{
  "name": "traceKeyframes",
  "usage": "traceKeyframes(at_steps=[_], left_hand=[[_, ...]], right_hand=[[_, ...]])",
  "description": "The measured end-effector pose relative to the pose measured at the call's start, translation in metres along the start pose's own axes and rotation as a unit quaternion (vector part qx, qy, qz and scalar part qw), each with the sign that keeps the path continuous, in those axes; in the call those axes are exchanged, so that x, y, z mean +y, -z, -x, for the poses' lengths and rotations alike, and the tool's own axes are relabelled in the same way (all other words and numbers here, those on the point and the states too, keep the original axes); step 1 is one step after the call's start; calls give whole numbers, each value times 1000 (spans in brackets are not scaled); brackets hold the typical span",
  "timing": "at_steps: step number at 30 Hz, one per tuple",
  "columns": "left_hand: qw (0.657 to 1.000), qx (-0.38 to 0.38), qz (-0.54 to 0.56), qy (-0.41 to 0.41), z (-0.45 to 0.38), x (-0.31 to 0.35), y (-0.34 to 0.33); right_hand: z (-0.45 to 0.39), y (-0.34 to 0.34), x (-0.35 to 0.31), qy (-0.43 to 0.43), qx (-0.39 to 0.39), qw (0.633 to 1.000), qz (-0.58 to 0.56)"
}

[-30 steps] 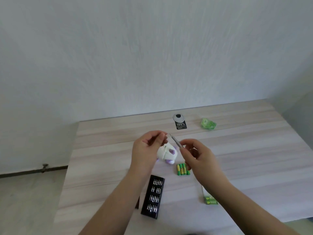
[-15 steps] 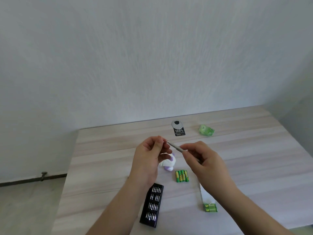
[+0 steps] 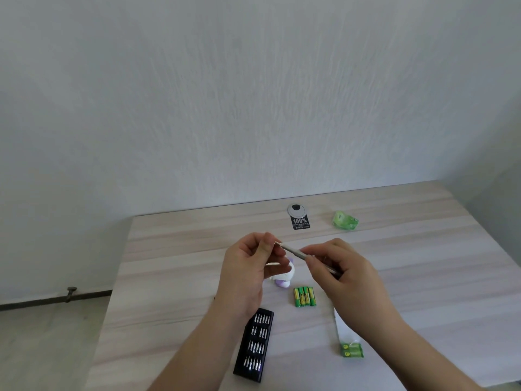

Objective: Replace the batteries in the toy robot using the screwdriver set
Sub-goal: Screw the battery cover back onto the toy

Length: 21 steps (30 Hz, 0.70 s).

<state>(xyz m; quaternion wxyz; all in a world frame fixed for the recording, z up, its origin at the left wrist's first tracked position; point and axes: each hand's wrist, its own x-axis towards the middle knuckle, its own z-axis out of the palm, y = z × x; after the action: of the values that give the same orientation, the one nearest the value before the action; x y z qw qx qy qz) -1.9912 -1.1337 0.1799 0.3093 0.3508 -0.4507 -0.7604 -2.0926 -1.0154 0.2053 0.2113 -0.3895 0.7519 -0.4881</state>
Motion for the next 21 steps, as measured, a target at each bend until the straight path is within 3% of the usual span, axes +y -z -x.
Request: traceKeyframes(at_steps=[21], left_hand=[[1000, -6, 18, 6, 0, -1, 10]], right_hand=[[8, -7, -5, 23, 12, 999, 19]])
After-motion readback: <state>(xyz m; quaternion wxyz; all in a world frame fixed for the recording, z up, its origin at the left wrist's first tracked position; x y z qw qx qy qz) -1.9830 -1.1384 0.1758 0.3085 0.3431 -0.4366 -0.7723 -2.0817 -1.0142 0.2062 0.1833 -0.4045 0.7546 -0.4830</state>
